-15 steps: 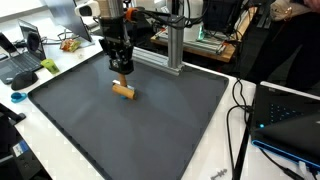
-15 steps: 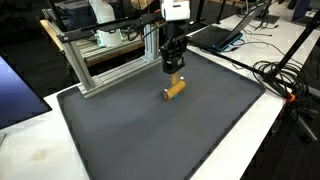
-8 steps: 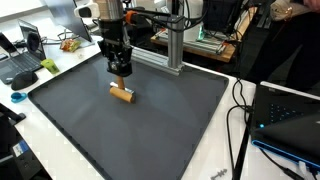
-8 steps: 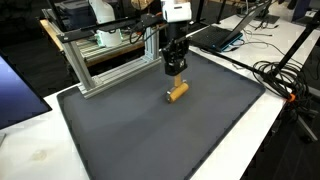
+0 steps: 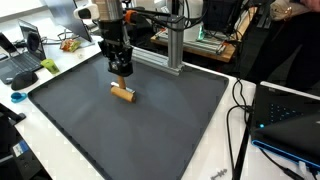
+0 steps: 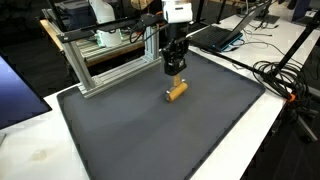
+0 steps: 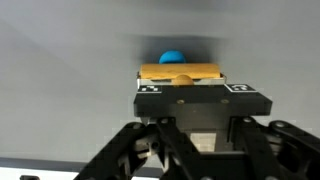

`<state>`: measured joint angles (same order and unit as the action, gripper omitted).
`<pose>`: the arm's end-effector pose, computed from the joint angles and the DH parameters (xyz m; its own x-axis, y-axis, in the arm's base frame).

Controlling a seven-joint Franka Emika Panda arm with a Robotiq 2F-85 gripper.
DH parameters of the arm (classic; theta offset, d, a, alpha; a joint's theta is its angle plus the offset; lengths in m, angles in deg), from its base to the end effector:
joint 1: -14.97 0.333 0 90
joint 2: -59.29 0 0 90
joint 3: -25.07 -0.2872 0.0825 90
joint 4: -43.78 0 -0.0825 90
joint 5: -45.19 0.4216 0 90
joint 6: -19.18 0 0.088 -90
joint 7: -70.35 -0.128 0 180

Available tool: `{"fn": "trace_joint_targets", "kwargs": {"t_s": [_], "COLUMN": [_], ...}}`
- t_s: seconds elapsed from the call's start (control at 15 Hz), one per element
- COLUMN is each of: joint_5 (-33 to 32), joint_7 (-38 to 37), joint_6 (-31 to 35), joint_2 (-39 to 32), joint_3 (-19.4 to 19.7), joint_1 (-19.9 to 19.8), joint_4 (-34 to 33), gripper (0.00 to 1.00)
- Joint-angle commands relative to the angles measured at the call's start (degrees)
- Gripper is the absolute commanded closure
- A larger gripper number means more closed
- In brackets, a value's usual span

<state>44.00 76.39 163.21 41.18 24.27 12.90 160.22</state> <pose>0.6337 -0.0141 0.2316 0.9817 0.0988 0.1627 0.0955 -0.9950 0.0277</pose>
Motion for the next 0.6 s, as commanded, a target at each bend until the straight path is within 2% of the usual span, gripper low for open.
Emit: {"fn": "trace_joint_targets", "kwargs": {"t_s": [0.0, 0.53], "joint_5": [1.44, 2.0], "joint_7": [1.49, 2.23], "joint_6": [-5.18, -8.12], "joint_2": [-1.41, -1.71], "joint_3": [-0.36, -0.46], "joint_1": [-0.41, -0.62], "joint_4": [-0.8, -1.58], "gripper": [0.78, 0.78]}}
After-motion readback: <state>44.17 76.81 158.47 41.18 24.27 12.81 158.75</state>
